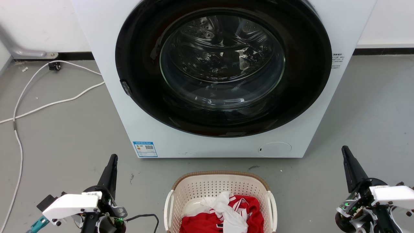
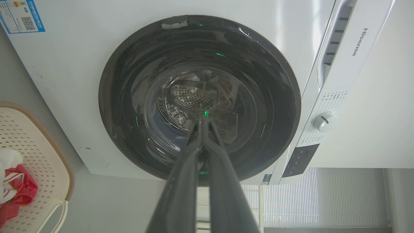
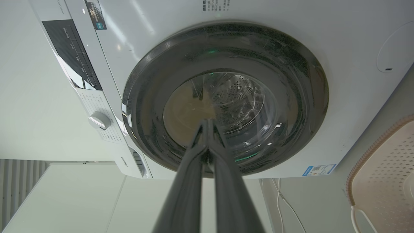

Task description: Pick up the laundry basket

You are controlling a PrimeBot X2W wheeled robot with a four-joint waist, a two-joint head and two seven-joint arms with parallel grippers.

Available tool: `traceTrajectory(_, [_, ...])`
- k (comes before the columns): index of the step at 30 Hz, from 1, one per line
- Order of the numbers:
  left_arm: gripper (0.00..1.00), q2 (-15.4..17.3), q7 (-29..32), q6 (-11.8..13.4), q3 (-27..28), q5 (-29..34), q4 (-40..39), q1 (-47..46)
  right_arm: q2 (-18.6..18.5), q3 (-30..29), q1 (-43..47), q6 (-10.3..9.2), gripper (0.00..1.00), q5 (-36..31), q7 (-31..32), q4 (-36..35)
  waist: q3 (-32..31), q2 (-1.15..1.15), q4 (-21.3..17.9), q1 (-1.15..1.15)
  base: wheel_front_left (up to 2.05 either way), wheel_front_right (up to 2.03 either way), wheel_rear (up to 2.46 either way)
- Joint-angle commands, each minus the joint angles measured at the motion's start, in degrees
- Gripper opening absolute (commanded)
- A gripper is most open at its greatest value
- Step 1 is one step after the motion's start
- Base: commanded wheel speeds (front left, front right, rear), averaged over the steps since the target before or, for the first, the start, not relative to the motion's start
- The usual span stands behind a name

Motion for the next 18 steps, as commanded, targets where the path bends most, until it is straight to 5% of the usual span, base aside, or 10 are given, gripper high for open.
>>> traceTrajectory(1, [0.0,-0.08,0.02,-0.19,0.18,0.4,0.08,-0.56,0.22,-0.1,-0.58,0.0,0.0,-0.16,0.18,0.08,0.0,0.0,0.0,0.0,0.0,0.0,0.0])
traceTrajectory(18, [0.0,-0.15,0.1,-0.19,0.28,0.49,0.08,-0.57,0.3,-0.21,-0.6,0.0,0.0,-0.26,0.29,0.08,0.0,0.0,0.0,0.0,0.0,0.0,0.0])
